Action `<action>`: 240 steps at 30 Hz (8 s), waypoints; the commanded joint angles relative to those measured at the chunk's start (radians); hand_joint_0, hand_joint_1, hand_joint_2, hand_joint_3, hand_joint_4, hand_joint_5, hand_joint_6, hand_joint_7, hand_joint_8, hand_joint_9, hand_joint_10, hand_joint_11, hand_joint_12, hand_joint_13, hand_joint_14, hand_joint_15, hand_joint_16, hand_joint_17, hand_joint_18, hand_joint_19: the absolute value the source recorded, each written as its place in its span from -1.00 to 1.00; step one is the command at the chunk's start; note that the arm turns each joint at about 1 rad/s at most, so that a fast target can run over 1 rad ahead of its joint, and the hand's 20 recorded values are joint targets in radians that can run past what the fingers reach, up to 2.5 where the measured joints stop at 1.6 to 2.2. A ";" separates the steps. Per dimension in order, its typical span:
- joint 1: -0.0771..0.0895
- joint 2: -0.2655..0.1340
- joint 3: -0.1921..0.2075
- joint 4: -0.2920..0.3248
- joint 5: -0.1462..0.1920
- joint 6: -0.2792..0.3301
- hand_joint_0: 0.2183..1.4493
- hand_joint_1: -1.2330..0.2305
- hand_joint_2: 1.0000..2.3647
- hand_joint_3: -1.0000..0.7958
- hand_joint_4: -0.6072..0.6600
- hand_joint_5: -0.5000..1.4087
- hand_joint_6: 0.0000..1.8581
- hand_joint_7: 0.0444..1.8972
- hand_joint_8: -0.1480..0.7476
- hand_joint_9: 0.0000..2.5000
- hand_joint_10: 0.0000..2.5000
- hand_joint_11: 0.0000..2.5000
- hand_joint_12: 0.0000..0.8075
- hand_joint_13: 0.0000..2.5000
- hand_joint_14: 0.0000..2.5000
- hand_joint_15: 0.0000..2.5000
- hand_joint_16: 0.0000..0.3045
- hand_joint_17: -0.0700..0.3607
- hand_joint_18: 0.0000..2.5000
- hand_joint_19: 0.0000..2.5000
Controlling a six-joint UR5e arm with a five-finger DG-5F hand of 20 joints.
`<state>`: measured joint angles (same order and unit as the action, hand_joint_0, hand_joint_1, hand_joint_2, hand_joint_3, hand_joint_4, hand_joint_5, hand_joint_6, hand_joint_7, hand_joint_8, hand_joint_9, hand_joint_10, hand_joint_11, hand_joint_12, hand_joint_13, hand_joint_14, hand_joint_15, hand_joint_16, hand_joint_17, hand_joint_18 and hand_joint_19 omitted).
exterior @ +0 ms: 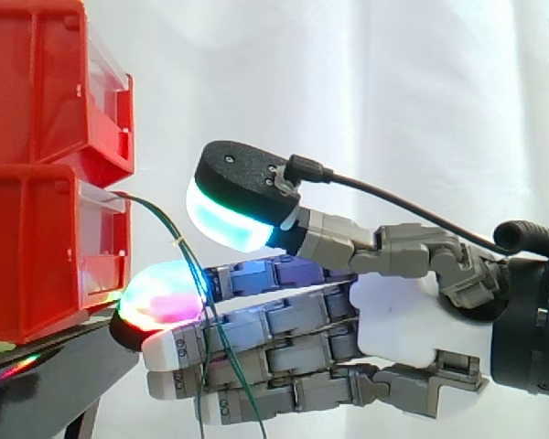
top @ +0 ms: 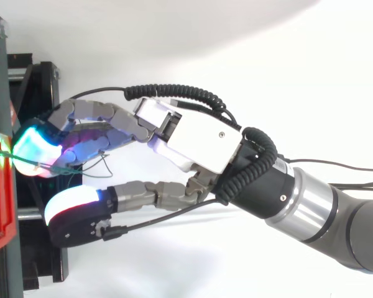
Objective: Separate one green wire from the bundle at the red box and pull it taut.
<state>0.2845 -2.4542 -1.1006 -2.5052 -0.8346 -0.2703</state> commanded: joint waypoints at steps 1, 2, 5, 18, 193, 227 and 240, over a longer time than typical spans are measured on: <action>0.004 0.001 0.008 -0.007 -0.001 0.000 -0.38 -0.25 -0.99 -0.35 0.44 -0.57 -0.46 0.18 -0.09 -0.34 -1.00 -0.90 -0.23 -0.49 -1.00 -0.96 -0.74 -0.26 -0.53 -0.90; 0.004 0.000 0.008 -0.007 -0.001 0.000 -0.38 -0.26 -0.99 -0.34 0.43 -0.57 -0.46 0.19 -0.09 -0.34 -1.00 -0.90 -0.23 -0.49 -1.00 -0.96 -0.74 -0.26 -0.53 -0.90; 0.005 0.001 0.008 -0.007 -0.001 0.002 -0.38 -0.28 -0.99 -0.33 0.41 -0.56 -0.46 0.26 -0.09 -0.34 -1.00 -0.89 -0.23 -0.49 -1.00 -0.96 -0.74 -0.26 -0.53 -0.89; 0.004 0.001 0.008 -0.053 -0.004 0.060 -0.38 -0.30 -0.98 -0.26 0.35 -0.56 -0.41 0.42 -0.08 -0.33 -1.00 -0.86 -0.22 -0.49 -1.00 -0.95 -0.74 -0.26 -0.51 -0.89; -0.033 0.050 0.263 -0.877 -0.060 0.408 -0.33 -0.43 -0.98 -0.27 0.16 -0.69 -0.02 0.06 -0.06 -0.31 -0.99 -0.58 -0.18 -0.41 -0.99 -0.83 -0.70 -0.20 -0.39 -0.80; -0.041 0.055 0.281 -0.969 -0.066 0.459 -0.40 -0.20 -0.98 -0.23 0.22 -0.67 -0.05 0.11 -0.04 -0.25 -0.99 -0.58 -0.16 -0.39 -0.99 -0.83 -0.70 -0.20 -0.38 -0.78; -0.042 0.070 0.281 -0.978 -0.064 0.459 -0.38 -0.32 -0.98 -0.18 0.20 -0.68 -0.02 0.05 -0.04 -0.27 -0.99 -0.58 -0.16 -0.40 -0.99 -0.83 -0.69 -0.19 -0.37 -0.79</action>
<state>0.2427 -2.3881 -0.8202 -3.4818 -0.8989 0.1888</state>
